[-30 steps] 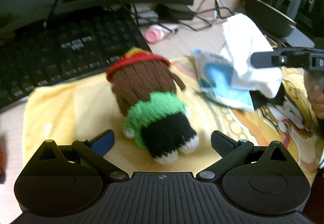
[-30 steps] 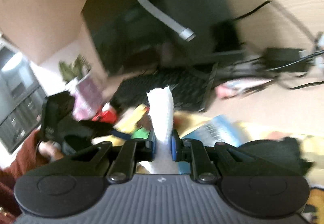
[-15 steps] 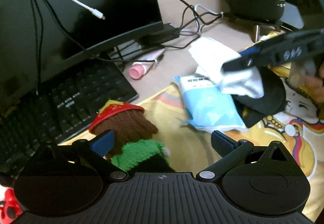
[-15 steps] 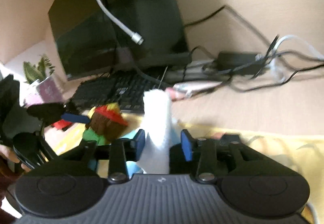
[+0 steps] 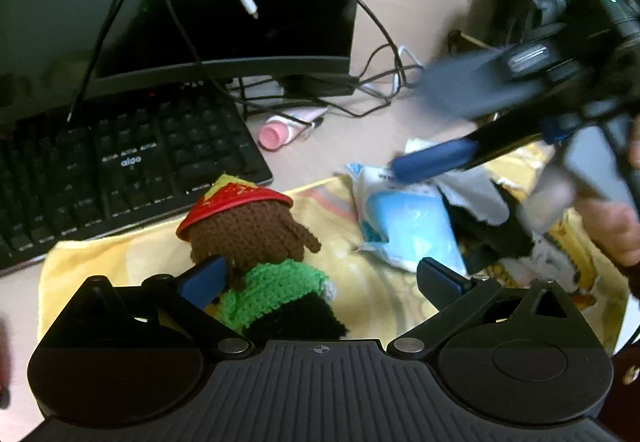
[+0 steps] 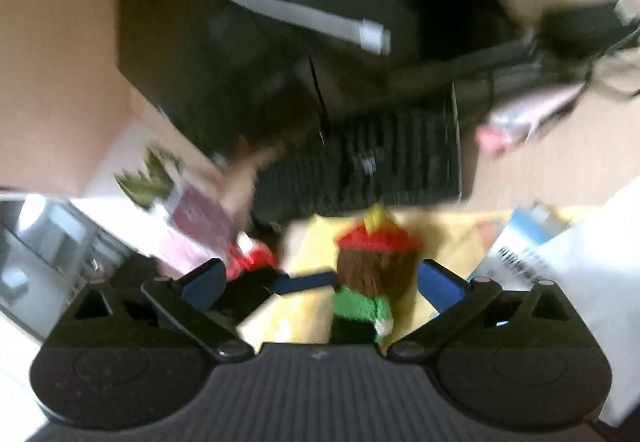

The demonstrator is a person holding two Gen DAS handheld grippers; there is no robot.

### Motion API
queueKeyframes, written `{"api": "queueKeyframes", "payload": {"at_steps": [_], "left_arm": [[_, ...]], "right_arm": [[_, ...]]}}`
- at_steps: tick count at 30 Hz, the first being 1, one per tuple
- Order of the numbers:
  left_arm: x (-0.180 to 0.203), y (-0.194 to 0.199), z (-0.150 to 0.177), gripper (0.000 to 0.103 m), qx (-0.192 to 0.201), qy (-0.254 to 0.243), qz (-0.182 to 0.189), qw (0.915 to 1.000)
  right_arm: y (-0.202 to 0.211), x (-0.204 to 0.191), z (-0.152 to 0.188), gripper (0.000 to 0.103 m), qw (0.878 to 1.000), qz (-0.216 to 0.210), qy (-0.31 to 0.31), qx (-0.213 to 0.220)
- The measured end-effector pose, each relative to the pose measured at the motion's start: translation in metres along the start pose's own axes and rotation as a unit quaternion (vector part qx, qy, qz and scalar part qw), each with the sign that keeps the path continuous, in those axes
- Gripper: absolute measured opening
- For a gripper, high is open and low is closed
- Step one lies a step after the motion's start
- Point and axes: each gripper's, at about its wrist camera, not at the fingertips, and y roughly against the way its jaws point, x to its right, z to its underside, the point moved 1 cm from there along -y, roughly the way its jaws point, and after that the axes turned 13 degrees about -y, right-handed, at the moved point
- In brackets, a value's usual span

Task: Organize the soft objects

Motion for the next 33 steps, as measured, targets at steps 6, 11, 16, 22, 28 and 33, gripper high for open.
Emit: {"api": "queueKeyframes", "payload": {"at_steps": [6, 11, 16, 22, 28, 33], "left_arm": [[0.007, -0.004, 0.002, 0.103, -0.008, -0.024, -0.009, 0.9996], [0.001, -0.001, 0.005, 0.103, 0.001, -0.014, 0.005, 0.9999], [-0.010, 0.003, 0.010, 0.103, 0.006, 0.001, 0.023, 0.9997], [-0.017, 0.001, 0.020, 0.103, -0.012, 0.008, 0.032, 0.9994], [-0.028, 0.012, 0.024, 0.103, -0.003, 0.017, 0.028, 0.9995], [-0.042, 0.015, 0.027, 0.103, -0.013, 0.041, 0.005, 0.9991]], "right_arm": [[-0.043, -0.003, 0.001, 0.103, 0.997, 0.066, 0.027, -0.012], [-0.057, -0.011, -0.005, 0.103, 0.998, 0.058, 0.022, -0.027], [-0.069, -0.021, 0.001, 0.103, 0.994, 0.079, 0.045, -0.053], [-0.077, -0.025, -0.001, 0.103, 0.996, 0.060, 0.018, -0.069], [-0.076, -0.031, -0.003, 0.103, 0.990, -0.059, -0.048, -0.120], [-0.092, -0.036, -0.002, 0.103, 0.986, -0.102, -0.051, -0.124]]}}
